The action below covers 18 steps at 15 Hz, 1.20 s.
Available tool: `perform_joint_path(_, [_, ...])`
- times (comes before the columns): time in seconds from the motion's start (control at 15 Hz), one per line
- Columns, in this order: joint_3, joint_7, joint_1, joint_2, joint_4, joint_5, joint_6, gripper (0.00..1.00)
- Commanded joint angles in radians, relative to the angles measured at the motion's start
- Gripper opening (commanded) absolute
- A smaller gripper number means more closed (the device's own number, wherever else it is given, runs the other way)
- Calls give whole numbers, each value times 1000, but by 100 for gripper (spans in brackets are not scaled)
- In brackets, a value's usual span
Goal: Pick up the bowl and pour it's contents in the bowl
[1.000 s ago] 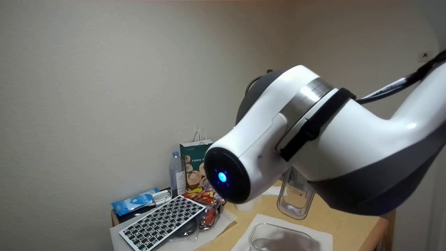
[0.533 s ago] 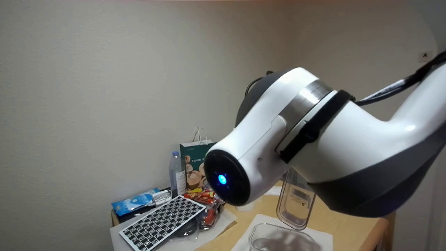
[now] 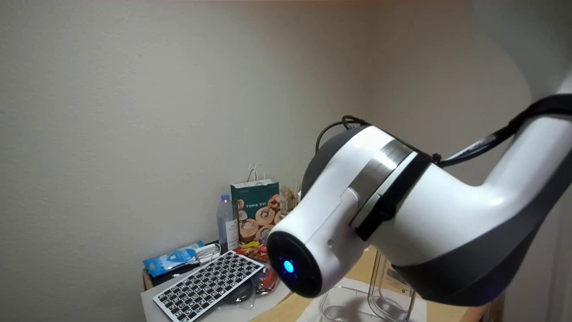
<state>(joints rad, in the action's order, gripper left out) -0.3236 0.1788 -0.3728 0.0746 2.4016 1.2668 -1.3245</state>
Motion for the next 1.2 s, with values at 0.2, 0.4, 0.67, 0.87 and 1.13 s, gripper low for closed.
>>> perform_joint_path(0.2, [9, 59, 36, 76, -11, -2, 5, 57])
perform_joint_path(0.4, [11, 73, 41, 84, -11, -1, 7, 38])
perform_joint_path(0.67, [14, 84, 46, 82, -13, -5, 10, 12])
perform_joint_path(0.87, [17, 74, 52, 73, -18, -27, 0, 0])
perform_joint_path(1.13, [35, 51, 102, 9, -4, -145, -167, 2])
